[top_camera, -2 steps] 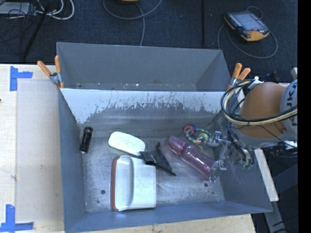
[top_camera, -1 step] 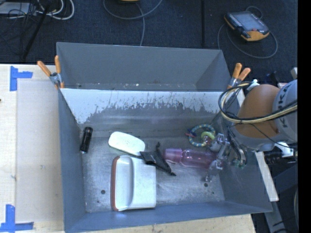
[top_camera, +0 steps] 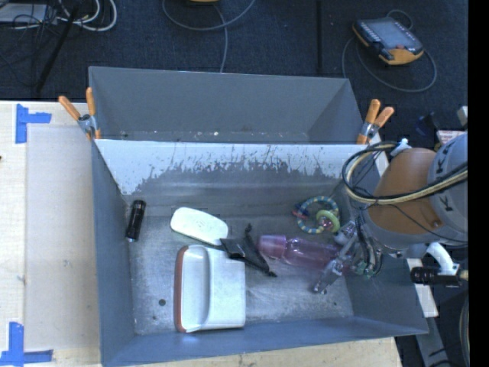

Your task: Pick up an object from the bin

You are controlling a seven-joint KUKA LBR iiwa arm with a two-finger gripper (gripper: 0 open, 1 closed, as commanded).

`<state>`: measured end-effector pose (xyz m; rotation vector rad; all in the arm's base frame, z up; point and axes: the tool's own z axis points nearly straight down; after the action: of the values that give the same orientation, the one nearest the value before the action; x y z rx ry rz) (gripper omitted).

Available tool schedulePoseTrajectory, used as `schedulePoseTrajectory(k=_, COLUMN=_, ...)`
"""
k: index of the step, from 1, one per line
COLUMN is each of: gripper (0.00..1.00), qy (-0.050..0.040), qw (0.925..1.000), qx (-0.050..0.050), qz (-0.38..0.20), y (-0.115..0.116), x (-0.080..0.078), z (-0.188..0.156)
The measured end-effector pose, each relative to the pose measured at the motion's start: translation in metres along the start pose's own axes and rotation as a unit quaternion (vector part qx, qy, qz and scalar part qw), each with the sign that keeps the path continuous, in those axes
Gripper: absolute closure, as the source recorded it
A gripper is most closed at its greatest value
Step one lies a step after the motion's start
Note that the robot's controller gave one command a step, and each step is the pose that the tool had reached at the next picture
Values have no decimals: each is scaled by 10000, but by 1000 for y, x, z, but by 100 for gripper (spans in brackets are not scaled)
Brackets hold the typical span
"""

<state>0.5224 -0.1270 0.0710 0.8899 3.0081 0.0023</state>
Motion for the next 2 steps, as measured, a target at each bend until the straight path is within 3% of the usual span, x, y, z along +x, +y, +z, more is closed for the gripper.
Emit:
schedulePoseTrajectory(k=1, gripper=0, qy=17, qw=10000, qx=17, qz=-29, y=2, x=-1, z=1)
schedulePoseTrajectory(k=2, gripper=100, qy=-15, qw=10000, qx=3, qz=-81, y=6, x=-8, z=-2)
